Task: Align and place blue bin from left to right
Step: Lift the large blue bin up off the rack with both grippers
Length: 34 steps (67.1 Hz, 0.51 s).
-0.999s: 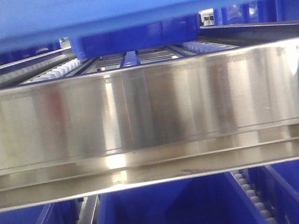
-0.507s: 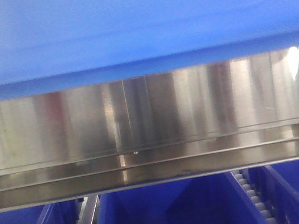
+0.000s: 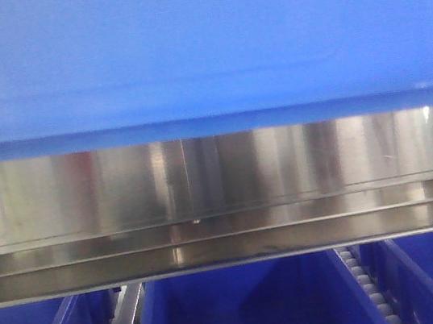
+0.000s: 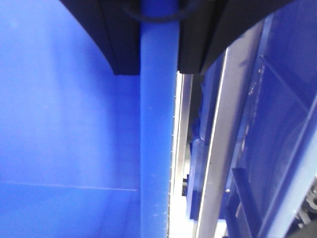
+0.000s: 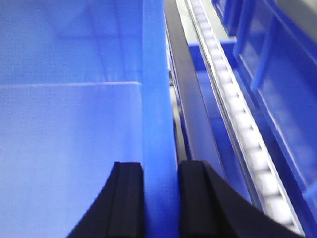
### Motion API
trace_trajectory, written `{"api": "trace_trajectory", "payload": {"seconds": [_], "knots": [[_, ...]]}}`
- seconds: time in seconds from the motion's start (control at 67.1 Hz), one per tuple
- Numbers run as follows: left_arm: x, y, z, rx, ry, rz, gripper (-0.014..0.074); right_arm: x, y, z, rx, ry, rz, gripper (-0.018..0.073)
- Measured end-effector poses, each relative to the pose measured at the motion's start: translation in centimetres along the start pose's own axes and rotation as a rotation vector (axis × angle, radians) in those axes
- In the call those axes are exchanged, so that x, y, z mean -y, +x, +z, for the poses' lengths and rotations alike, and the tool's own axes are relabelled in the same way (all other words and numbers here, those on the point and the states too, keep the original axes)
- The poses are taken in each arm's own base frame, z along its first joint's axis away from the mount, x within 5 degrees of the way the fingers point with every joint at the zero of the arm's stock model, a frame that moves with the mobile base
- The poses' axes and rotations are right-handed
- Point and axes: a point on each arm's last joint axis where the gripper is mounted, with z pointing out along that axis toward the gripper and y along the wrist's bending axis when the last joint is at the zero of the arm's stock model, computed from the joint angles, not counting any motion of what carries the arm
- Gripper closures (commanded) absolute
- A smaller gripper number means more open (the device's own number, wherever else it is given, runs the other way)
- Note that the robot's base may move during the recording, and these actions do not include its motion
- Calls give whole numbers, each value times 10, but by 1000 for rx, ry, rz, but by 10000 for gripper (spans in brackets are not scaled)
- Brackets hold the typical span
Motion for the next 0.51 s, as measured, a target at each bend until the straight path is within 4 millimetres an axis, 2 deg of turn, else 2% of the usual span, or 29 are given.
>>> {"api": "trace_trajectory", "payload": {"seconds": [0.507], "knots": [[-9, 7, -4, -10, 4, -6, 707, -2, -1, 0, 8, -22, 2, 639]]}}
